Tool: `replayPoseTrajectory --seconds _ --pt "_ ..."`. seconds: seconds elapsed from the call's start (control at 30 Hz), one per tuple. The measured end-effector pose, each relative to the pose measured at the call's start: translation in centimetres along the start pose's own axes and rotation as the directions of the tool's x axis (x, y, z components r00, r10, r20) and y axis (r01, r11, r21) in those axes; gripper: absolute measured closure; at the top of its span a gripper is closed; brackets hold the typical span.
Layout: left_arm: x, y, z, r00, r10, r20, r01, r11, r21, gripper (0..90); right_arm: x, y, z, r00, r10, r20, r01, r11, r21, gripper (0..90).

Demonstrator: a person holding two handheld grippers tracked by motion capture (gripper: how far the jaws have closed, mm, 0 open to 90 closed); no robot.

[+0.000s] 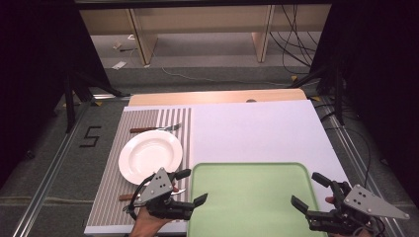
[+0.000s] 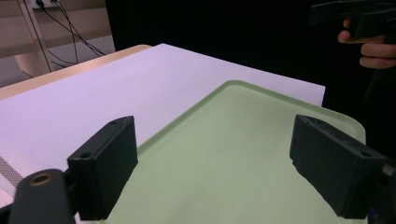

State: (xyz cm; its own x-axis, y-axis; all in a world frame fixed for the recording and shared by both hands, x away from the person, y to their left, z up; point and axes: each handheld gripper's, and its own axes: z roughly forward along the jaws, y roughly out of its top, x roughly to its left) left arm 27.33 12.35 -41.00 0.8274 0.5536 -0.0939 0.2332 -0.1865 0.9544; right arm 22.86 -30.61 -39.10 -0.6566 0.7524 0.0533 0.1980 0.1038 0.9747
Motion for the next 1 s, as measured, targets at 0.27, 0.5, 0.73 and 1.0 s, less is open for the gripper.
replayPoseTrajectory --seconds 0.27,0.5,0.73,1.0 --pt "-0.04 -0.07 0.16 1.0 -0.002 0.006 0.002 0.9997 0.023 14.7 0.04 -0.01 0.02 1.0 -0.002 -0.003 0.002 1.0 0.002 8.3" --pt "-0.09 -0.08 0.24 0.9999 -0.005 0.011 0.005 0.9995 0.03 14.7 0.05 -0.01 0.03 1.0 -0.001 -0.004 0.001 1.0 0.002 8.3" --pt "-0.1 -0.05 0.26 0.9999 -0.002 0.012 0.001 0.9994 0.034 14.7 0.06 -0.01 0.04 1.0 -0.003 -0.005 0.003 1.0 0.003 8.3" --pt "-0.09 0.16 0.29 0.9999 0.011 0.01 -0.012 0.9984 0.056 14.2 0.11 -0.02 0.05 0.9999 -0.006 -0.01 0.006 1.0 0.008 8.3"
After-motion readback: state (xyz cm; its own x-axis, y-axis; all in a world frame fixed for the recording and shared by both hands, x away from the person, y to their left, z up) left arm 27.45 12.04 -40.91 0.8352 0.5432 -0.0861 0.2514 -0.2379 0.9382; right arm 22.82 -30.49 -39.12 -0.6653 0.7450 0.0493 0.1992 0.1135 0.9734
